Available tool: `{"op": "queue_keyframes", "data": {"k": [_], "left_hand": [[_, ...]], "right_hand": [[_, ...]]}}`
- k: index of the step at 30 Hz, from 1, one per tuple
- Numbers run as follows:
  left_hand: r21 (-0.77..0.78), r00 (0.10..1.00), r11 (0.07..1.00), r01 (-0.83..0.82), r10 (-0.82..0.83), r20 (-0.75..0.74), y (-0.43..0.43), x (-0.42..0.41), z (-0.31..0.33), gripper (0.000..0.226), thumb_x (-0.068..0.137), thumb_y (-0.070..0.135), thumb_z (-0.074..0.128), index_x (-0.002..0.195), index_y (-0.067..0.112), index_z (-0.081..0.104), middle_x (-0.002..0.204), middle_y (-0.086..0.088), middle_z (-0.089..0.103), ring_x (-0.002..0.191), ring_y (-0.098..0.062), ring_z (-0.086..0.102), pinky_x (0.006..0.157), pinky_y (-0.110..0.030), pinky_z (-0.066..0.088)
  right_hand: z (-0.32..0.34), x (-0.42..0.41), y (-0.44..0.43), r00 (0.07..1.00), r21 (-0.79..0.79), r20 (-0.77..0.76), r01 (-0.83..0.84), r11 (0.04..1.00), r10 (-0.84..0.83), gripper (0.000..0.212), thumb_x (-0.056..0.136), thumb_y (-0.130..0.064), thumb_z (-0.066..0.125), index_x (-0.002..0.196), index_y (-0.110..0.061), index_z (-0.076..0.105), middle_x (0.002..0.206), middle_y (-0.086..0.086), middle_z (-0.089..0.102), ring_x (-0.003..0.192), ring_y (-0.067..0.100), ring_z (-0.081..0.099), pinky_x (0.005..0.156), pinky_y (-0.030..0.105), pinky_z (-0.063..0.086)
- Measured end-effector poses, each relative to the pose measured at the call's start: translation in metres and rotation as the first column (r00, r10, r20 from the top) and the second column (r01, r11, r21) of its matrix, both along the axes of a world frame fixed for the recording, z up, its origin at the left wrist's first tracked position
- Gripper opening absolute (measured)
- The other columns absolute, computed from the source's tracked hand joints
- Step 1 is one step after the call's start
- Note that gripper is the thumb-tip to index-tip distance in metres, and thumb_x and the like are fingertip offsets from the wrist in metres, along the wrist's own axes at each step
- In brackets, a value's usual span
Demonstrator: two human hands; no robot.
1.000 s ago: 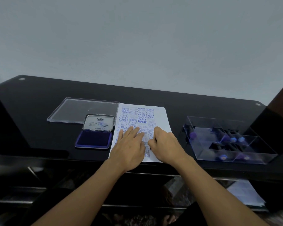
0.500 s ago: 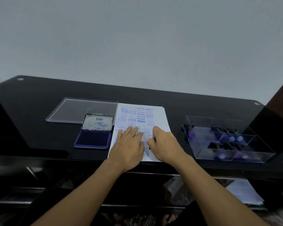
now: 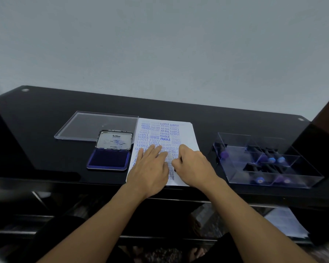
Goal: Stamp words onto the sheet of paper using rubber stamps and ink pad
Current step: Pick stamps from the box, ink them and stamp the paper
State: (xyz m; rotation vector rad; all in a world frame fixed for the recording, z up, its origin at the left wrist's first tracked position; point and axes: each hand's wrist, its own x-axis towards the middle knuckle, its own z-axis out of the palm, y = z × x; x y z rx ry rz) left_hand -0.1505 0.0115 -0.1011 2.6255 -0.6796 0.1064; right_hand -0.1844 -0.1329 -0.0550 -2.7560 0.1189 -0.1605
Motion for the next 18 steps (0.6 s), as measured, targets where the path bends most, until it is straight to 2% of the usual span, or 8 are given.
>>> {"op": "queue_keyframes", "data": {"k": [7,10,14,18], "left_hand": [[-0.014,1.000,1.000,-0.002,0.002,-0.003,0.001,0.000,0.000,0.048,0.104,0.028,0.029,0.150,0.018,0.035,0.163,-0.002,0.018,0.152,-0.020,0.004,0.123,-0.043,-0.003],[-0.040,1.000,0.999,-0.008,0.008,-0.006,0.000,0.001,0.001,0.047,0.103,0.027,0.031,0.148,0.018,0.038,0.163,-0.002,0.020,0.152,-0.019,0.006,0.122,-0.042,-0.003],[-0.123,0.996,0.992,-0.025,0.014,-0.084,0.000,0.003,0.008,0.046,0.102,0.025,0.035,0.147,0.018,0.041,0.162,-0.001,0.021,0.150,-0.014,0.007,0.121,-0.036,-0.005],[-0.233,0.990,0.970,-0.062,0.031,-0.137,0.002,0.007,0.017,0.044,0.103,0.023,0.039,0.146,0.015,0.043,0.159,-0.001,0.030,0.147,-0.013,0.016,0.118,-0.028,0.006]], "right_hand": [[0.003,0.003,-0.005,1.000,-0.013,-0.010,-0.008,1.000,0.007,0.020,0.094,-0.033,0.047,0.081,-0.019,0.041,0.075,-0.001,0.053,0.068,0.022,0.050,0.056,0.033,0.035],[0.013,0.008,-0.011,0.998,0.063,0.032,0.047,0.997,-0.049,0.020,0.091,-0.034,0.049,0.079,-0.018,0.047,0.079,0.001,0.057,0.072,0.023,0.054,0.059,0.034,0.041],[0.027,0.015,-0.016,0.995,0.141,0.056,0.070,0.987,-0.078,0.022,0.089,-0.033,0.050,0.080,-0.013,0.052,0.081,0.004,0.061,0.074,0.025,0.058,0.062,0.036,0.045],[0.039,0.017,-0.019,0.997,0.188,0.063,0.038,0.981,-0.051,0.026,0.092,-0.029,0.051,0.088,-0.004,0.056,0.085,0.009,0.064,0.071,0.022,0.053,0.059,0.034,0.041]]}}
